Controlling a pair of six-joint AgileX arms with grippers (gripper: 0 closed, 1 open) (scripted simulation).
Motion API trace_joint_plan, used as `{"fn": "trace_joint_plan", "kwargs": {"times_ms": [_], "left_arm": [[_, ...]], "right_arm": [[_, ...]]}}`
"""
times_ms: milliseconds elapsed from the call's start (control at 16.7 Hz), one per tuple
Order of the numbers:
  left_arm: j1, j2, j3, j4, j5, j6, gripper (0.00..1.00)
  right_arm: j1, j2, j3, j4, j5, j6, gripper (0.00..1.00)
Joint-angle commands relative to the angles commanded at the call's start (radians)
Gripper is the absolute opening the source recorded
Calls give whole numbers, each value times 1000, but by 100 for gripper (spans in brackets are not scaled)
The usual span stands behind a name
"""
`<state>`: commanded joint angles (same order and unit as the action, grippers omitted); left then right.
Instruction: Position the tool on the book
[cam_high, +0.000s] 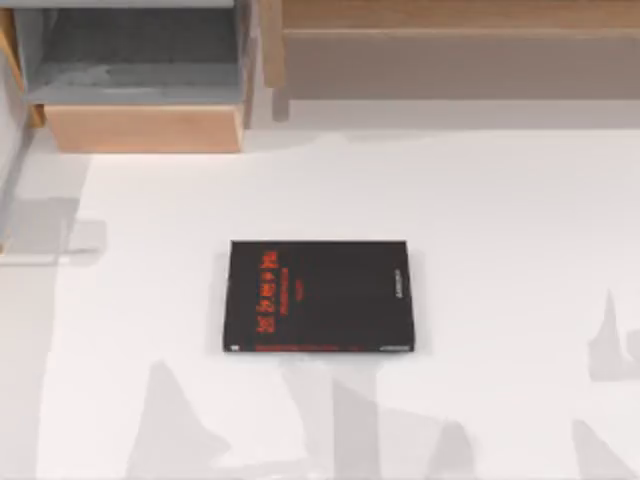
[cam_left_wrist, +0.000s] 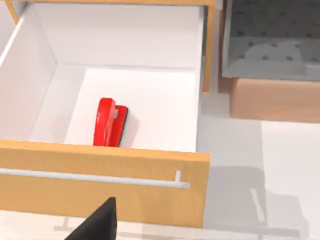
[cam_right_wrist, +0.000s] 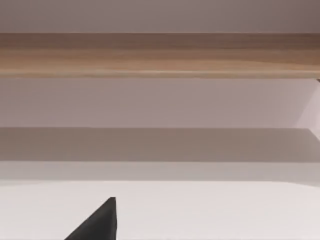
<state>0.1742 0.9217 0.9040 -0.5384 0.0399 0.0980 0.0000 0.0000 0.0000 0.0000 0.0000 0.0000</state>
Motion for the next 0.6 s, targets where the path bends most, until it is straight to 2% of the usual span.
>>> {"fn": "trace_joint_plan", "kwargs": {"times_ms": [600], "left_arm": [[139, 1039, 1025, -586, 5, 128, 100]], "right_arm": [[0, 0, 0, 0, 0, 0, 100]]}}
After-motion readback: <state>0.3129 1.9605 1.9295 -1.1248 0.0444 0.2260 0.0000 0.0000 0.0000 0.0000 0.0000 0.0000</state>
